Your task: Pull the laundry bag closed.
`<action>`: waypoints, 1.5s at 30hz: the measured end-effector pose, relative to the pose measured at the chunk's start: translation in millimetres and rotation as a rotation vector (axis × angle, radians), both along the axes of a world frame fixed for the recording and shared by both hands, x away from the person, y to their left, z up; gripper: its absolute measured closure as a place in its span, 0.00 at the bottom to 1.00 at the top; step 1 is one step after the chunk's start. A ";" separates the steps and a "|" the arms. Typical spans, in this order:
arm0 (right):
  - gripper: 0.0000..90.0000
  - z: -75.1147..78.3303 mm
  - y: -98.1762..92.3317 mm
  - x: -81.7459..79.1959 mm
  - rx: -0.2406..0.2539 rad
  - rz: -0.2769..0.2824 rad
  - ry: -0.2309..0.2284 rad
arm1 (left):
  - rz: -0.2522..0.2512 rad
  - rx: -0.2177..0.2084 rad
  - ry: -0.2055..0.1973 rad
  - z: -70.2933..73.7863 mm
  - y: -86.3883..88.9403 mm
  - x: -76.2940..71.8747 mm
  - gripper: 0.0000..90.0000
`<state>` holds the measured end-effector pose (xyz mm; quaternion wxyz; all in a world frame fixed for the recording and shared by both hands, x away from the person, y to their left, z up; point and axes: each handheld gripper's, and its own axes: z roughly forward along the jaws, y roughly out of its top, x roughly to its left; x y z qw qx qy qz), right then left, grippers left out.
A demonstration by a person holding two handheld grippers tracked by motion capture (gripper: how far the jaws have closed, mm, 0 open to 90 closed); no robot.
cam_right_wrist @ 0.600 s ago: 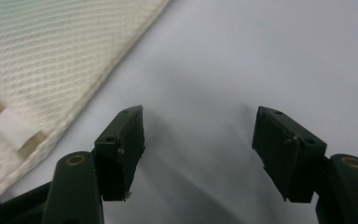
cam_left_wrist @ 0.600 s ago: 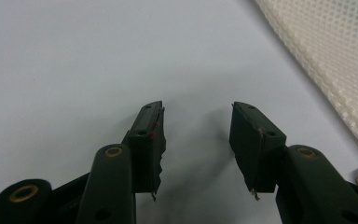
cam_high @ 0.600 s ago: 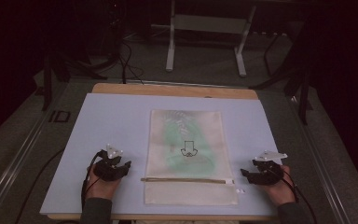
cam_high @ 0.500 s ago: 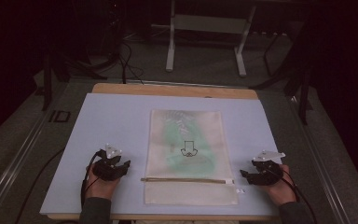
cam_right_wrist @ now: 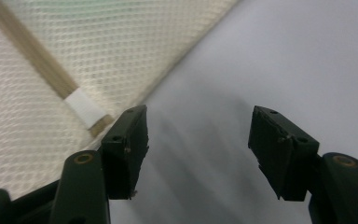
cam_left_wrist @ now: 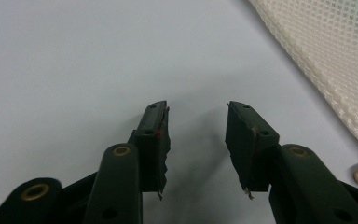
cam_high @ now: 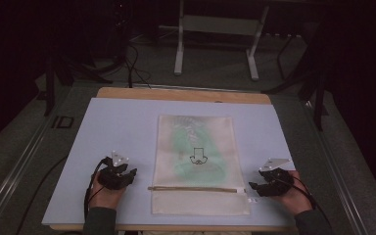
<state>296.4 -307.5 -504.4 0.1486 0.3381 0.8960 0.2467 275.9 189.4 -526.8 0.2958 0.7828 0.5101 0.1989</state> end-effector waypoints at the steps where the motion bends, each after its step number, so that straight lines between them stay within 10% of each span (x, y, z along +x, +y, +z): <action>1: 0.42 2.8 2.6 -0.8 -0.005 0.017 0.007 | -0.002 0.003 -0.004 0.3 0.0 -0.6 0.68; 45: 0.50 15.2 69.3 -4.2 -0.086 0.260 0.061 | -0.036 -0.028 -0.035 2.5 0.5 -4.4 0.65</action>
